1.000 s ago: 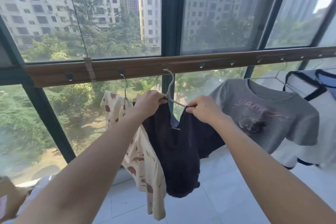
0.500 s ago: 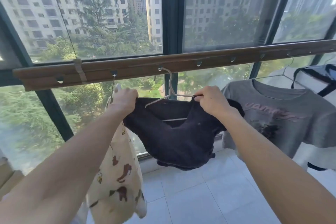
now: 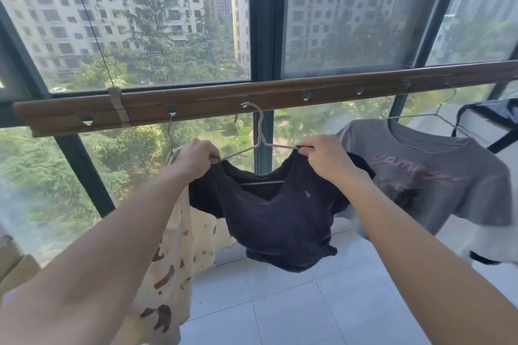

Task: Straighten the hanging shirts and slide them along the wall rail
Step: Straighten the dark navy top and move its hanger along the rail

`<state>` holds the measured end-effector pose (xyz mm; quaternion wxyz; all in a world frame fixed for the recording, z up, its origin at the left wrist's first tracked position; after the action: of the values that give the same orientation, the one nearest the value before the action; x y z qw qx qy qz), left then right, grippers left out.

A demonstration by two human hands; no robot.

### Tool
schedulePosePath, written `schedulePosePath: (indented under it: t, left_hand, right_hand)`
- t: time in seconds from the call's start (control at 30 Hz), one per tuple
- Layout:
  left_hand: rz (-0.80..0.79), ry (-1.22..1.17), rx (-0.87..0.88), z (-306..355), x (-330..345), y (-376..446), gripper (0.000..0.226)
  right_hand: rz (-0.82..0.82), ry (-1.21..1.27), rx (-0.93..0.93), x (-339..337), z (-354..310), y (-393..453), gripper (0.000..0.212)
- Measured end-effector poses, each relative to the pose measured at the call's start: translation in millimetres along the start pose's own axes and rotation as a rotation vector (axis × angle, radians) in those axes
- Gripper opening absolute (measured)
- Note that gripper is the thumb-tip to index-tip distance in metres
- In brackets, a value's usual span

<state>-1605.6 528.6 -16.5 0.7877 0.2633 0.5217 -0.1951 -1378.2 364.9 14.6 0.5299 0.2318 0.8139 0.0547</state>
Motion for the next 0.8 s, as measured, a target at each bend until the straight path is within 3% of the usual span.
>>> schedulePosePath:
  t: [0.13, 0.27, 0.33, 0.47, 0.6, 0.8]
  left_hand:
    - [0.152, -0.176, -0.025, 9.1, -18.6, 2.2, 0.019]
    - [-0.159, -0.014, 0.004, 21.5, 8.1, 8.5, 0.04]
    - [-0.196, 0.03, 0.037, 27.1, 14.1, 8.5, 0.041]
    - [-0.164, -0.157, 0.156, 52.6, 16.1, 8.9, 0.026]
    - [-0.105, -0.19, 0.141, 50.4, 12.6, 18.4, 0.023]
    - [-0.071, -0.164, 0.133, 64.4, 13.3, 19.9, 0.024]
  right_hand:
    - [-0.013, -0.014, 0.009, 2.9, 6.1, -1.3, 0.021]
    - [-0.013, -0.033, 0.029, 8.7, 12.4, -3.8, 0.022]
    - [-0.008, -0.054, 0.035, 8.7, 12.7, -5.5, 0.024]
    - [-0.069, -0.013, 0.05, 7.2, 15.6, -9.4, 0.027]
    - [-0.189, -0.031, 0.099, 9.3, 35.5, -20.4, 0.026]
    - [-0.119, -0.032, 0.186, 3.4, 62.2, -30.3, 0.031]
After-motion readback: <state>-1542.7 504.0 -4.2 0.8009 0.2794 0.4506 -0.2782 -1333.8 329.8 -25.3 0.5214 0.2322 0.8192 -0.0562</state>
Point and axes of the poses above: each hand's wrist, its own y-axis towards the middle knuckle, its own x-axis out of the palm, z = x × y, the point moved 10 cm from there along y, towards the middle knuckle, and after that the axes turned 5 degrees about -y, right-handed, at the moved point
